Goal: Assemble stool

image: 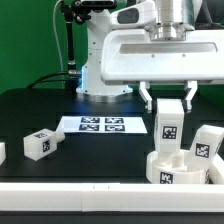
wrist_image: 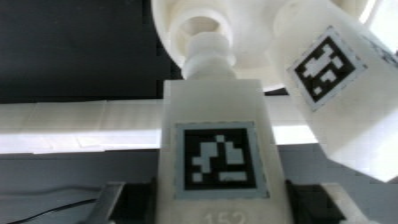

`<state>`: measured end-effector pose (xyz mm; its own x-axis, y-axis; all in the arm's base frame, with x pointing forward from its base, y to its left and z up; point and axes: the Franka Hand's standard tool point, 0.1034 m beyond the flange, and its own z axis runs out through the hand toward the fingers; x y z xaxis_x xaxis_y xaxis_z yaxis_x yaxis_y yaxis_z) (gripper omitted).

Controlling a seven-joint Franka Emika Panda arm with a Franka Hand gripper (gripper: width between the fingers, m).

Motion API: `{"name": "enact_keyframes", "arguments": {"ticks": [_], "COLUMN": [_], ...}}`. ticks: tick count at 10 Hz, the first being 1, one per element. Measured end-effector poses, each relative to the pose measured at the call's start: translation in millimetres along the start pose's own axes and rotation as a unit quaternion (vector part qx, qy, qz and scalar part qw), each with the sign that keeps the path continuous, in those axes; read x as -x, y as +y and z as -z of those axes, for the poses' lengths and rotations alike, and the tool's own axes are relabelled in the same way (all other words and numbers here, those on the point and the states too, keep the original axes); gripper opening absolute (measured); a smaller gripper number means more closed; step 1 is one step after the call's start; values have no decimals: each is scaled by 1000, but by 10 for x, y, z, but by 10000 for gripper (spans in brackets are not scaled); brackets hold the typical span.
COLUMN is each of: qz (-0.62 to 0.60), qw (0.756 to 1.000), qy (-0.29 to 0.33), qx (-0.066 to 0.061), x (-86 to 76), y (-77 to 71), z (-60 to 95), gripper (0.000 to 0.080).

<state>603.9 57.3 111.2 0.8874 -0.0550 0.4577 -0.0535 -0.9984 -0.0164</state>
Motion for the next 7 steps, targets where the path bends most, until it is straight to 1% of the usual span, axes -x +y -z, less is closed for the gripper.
{"name": "enact_keyframes", "arguments": {"ticks": [5, 7], "qz": [1, 3], "qw": [1000, 1000], "qy": [-6, -7], "qx": [3, 4], "x": [58, 74], "y": [41, 32], "z": [-65, -81], "gripper": [338, 338]}}
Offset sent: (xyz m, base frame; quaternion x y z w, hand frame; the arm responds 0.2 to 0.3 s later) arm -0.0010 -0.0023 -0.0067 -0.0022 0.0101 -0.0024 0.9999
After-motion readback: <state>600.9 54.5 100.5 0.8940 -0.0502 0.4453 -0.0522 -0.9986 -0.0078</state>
